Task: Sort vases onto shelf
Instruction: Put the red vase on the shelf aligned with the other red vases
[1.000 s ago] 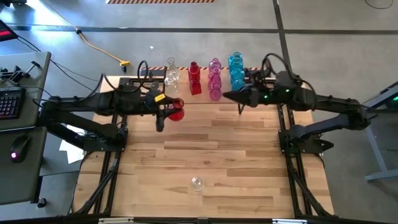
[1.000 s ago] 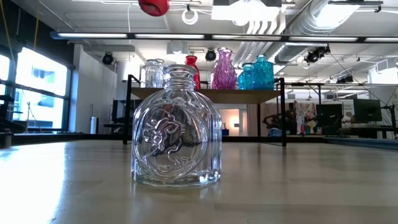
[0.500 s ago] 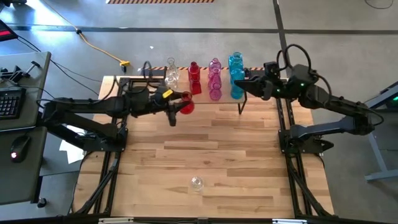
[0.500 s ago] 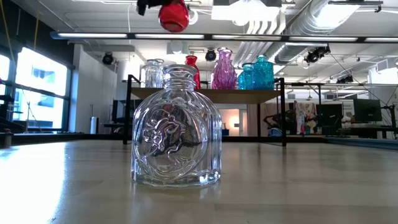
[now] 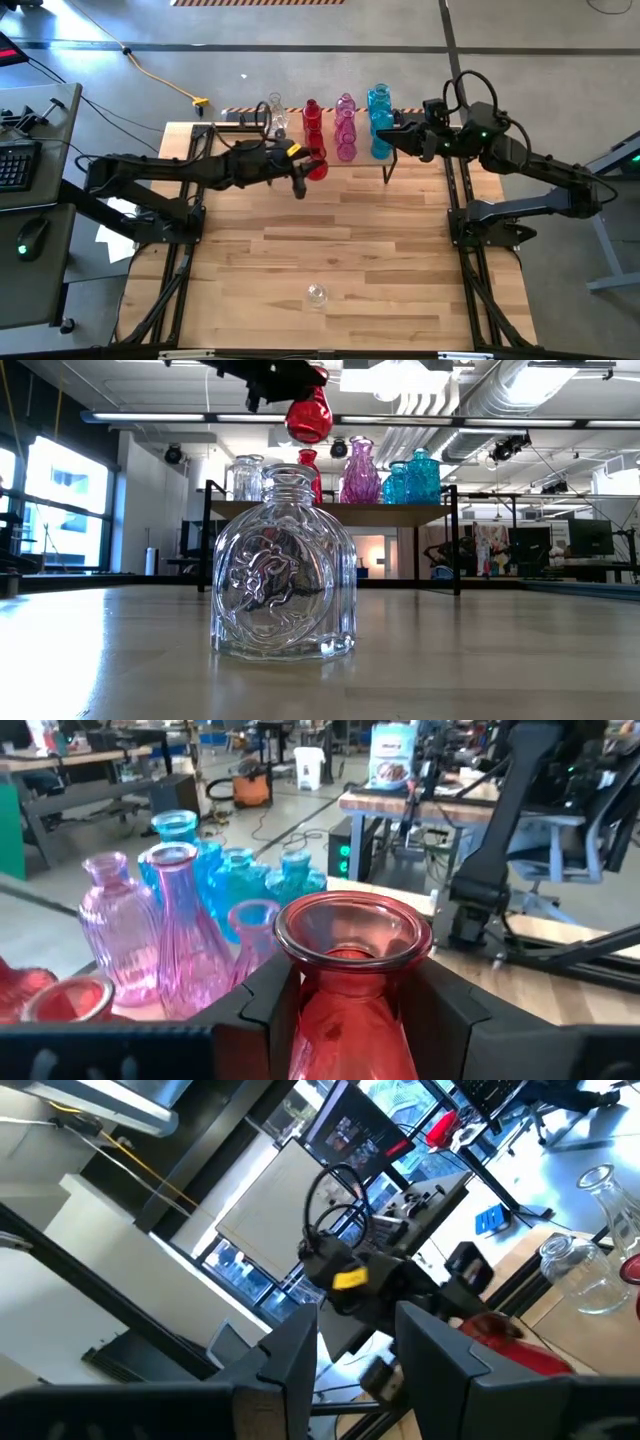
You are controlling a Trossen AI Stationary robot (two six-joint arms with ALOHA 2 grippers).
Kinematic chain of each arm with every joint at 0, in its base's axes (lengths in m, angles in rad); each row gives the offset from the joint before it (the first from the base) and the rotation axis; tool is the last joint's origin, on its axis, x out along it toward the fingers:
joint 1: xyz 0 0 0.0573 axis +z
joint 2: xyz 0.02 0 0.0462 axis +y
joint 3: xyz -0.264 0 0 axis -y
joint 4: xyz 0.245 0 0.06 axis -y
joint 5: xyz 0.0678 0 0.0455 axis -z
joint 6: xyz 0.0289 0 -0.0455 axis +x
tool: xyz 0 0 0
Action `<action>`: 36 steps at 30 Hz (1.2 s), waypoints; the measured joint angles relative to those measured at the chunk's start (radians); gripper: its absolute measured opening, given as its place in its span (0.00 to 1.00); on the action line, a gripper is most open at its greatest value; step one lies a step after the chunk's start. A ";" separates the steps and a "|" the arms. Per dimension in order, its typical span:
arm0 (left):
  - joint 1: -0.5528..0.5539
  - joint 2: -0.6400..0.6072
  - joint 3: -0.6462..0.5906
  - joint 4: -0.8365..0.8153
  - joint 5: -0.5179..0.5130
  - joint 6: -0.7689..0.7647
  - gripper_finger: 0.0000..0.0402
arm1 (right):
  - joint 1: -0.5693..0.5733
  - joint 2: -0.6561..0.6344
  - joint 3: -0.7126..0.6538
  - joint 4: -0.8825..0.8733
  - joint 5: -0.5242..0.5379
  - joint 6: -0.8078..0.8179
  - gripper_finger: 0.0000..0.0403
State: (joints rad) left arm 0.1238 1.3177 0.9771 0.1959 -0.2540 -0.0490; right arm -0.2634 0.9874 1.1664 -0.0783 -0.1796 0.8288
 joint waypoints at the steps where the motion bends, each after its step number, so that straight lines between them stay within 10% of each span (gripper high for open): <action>1: 0.005 0.011 0.000 0.005 0.000 -0.003 0.32 | 0.000 0.000 0.000 0.000 0.000 0.000 0.29; 36: 0.054 0.007 -0.227 0.266 0.023 -0.079 0.32 | 0.000 0.000 0.000 -0.047 -0.049 -0.078 0.29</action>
State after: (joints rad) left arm 0.1777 1.3245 0.7502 0.4621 -0.2314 -0.1278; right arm -0.2630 0.9874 1.1664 -0.1249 -0.2287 0.7506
